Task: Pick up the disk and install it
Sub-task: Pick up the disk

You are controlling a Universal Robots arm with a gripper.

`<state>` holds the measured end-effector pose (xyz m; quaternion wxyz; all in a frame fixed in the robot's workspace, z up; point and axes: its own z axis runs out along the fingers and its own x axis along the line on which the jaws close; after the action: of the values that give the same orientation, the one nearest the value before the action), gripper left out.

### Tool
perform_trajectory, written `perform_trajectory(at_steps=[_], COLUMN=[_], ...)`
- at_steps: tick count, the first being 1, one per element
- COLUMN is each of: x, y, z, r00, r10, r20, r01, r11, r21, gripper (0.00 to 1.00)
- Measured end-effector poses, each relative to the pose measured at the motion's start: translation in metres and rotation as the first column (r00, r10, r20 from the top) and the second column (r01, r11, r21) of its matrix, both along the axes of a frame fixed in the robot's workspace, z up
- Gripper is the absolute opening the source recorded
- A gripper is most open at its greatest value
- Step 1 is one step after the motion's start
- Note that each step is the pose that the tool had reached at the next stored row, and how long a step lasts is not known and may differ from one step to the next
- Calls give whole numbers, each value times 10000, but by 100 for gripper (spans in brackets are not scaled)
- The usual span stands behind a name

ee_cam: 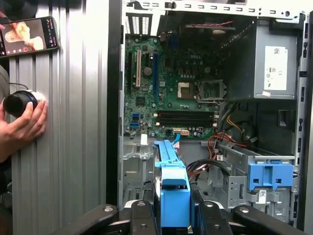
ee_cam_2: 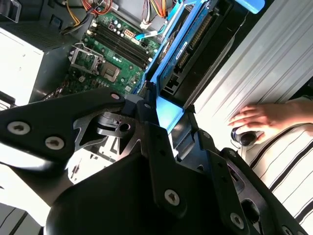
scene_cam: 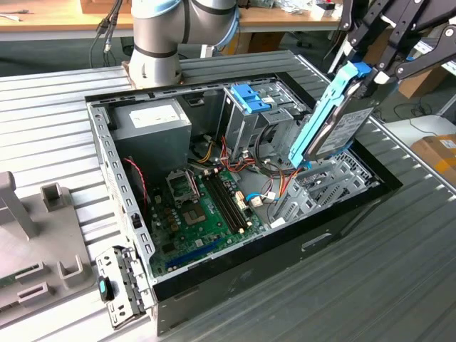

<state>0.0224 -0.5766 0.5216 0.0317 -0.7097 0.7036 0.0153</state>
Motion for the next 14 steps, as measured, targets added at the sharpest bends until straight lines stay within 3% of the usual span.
perform_trajectory(at_steps=[2, 5, 8, 12, 14], x=[34, 171, 252, 303, 312], y=[-7, -11, -13, -95, -104], z=[0, 0, -1, -8, -73], r00=[10000, 10000, 10000, 10000, 10000], r10=[0, 0, 0, 0, -2], r20=[0, -2, -2, -3, -3], r01=[0, 0, 0, 0, 2], r11=[10000, 10000, 10000, 10000, 10000], r21=[0, 0, 3, 1, 0], gripper=[37, 37, 37, 37, 37])
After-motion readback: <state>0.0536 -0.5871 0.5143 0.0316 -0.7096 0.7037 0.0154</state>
